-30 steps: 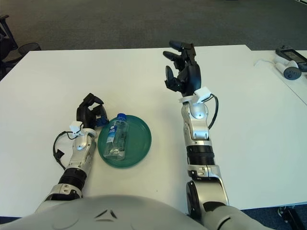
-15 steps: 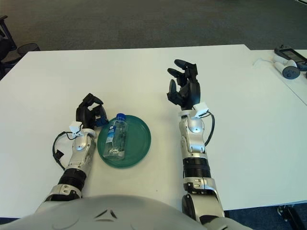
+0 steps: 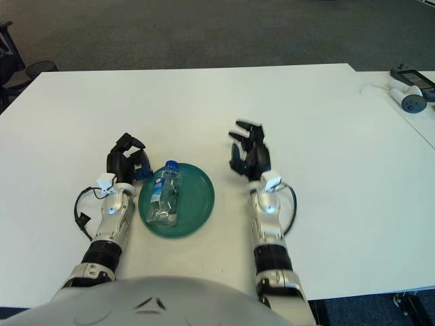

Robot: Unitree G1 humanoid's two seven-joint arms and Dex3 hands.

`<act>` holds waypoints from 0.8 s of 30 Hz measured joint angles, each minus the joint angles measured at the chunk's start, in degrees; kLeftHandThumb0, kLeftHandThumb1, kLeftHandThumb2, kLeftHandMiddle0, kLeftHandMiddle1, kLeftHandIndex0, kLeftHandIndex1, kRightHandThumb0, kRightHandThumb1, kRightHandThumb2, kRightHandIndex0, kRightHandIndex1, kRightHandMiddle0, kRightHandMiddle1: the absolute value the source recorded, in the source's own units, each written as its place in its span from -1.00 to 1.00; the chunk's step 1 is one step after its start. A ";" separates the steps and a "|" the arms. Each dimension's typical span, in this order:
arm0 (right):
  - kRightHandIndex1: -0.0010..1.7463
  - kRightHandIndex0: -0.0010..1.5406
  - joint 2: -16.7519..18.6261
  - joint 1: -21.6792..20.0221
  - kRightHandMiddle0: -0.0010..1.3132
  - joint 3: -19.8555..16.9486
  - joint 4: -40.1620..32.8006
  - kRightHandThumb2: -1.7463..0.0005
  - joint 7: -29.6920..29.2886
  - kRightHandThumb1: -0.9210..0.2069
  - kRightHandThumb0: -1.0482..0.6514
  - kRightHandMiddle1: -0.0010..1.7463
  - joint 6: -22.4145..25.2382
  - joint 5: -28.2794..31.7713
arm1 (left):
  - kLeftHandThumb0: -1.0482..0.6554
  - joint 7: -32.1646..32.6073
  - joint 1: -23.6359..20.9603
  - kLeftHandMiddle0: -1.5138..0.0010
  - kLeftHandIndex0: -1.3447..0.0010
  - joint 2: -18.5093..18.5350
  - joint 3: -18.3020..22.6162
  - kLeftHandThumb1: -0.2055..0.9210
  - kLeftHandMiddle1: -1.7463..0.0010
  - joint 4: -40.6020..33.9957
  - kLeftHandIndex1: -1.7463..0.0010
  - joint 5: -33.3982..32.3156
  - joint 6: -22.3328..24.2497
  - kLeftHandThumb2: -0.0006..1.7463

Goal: Put the bottle into the plate.

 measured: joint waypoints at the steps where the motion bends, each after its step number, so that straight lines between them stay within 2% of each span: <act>1: 0.03 -0.68 -0.05 -0.04 -1.00 0.08 0.00 0.03 0.01 -0.57 -0.31 0.18 -0.06 -0.26 | -0.46 0.00 0.05 -0.75 -0.24 -0.01 0.02 -0.54 -1.00 -0.01 -1.00 0.04 -0.04 0.87; 9: 0.06 -0.69 -0.10 -1.31 -1.00 0.37 0.46 0.04 -2.11 -0.56 -0.33 0.20 -0.92 -3.10 | -0.46 -0.63 0.21 -0.75 -0.23 -0.01 0.04 -0.53 -1.00 -0.40 -1.00 0.05 0.17 0.87; 17: 0.14 -0.76 0.59 -1.18 -1.00 0.98 2.31 -0.04 -5.83 -0.43 -0.29 0.27 -1.62 -6.73 | -0.46 -1.08 0.44 -0.75 -0.23 -0.03 0.13 -0.53 -1.00 -0.69 -1.00 -0.11 0.46 0.87; 24: 0.16 -0.78 0.74 -1.25 -1.00 1.42 2.93 0.00 -8.00 -0.46 -0.35 0.28 -1.49 -8.52 | -0.46 -1.10 0.50 -0.75 -0.24 -0.03 0.15 -0.54 -1.00 -0.68 -1.00 -0.08 0.46 0.88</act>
